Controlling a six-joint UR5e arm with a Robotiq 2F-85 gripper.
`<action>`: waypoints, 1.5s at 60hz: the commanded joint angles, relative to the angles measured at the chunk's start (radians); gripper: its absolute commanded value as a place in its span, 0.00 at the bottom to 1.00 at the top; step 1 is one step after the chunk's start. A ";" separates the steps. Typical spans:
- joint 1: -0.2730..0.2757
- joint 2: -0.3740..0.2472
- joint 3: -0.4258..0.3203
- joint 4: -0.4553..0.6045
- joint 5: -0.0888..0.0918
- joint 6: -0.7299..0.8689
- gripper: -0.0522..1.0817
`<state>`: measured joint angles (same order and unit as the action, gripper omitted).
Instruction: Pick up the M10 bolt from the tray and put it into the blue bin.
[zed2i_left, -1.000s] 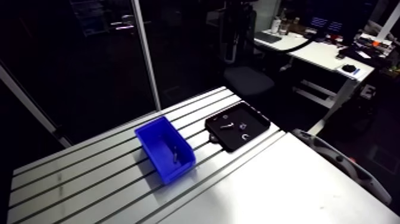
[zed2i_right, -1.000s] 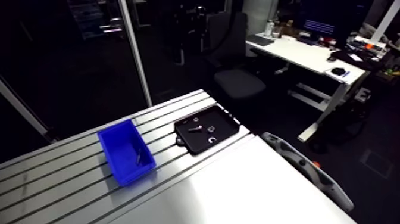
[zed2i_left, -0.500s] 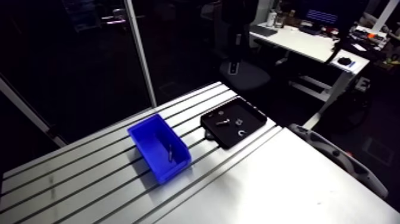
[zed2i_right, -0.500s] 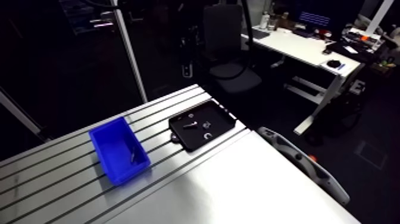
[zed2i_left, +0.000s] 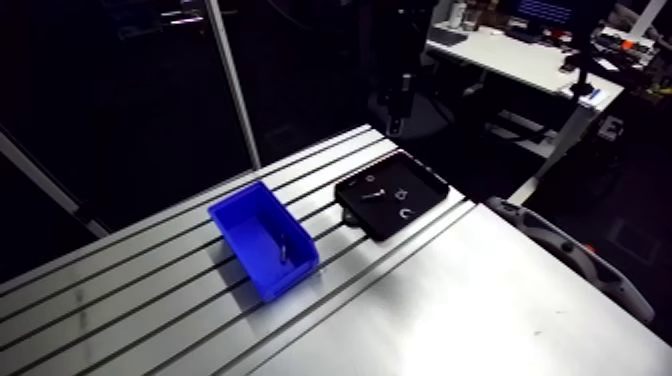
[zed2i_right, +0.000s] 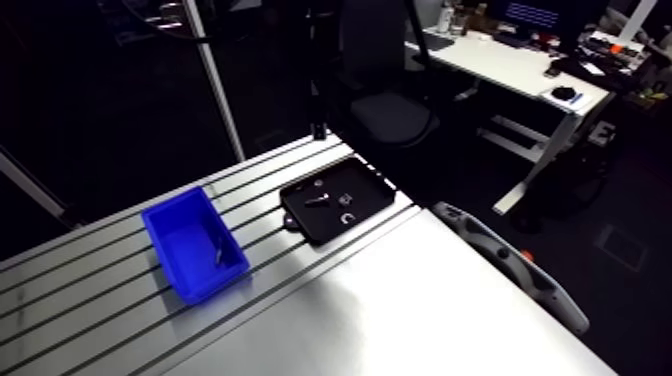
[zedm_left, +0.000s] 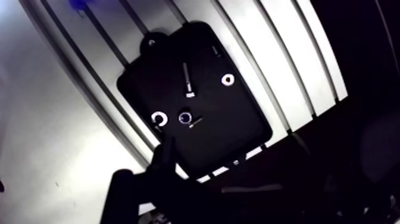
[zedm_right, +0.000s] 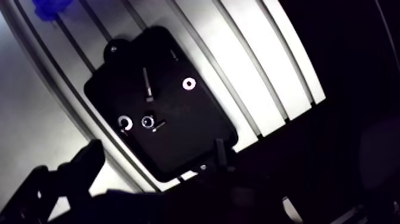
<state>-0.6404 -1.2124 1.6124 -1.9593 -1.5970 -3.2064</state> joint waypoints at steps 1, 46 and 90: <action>0.004 0.021 0.015 -0.009 -0.002 -0.012 0.06; 0.005 0.027 0.107 -0.104 -0.002 -0.050 0.06; 0.025 0.086 0.147 -0.142 -0.005 -0.115 0.33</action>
<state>-0.6215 -1.1382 1.7464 -2.0840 -1.6017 -3.2893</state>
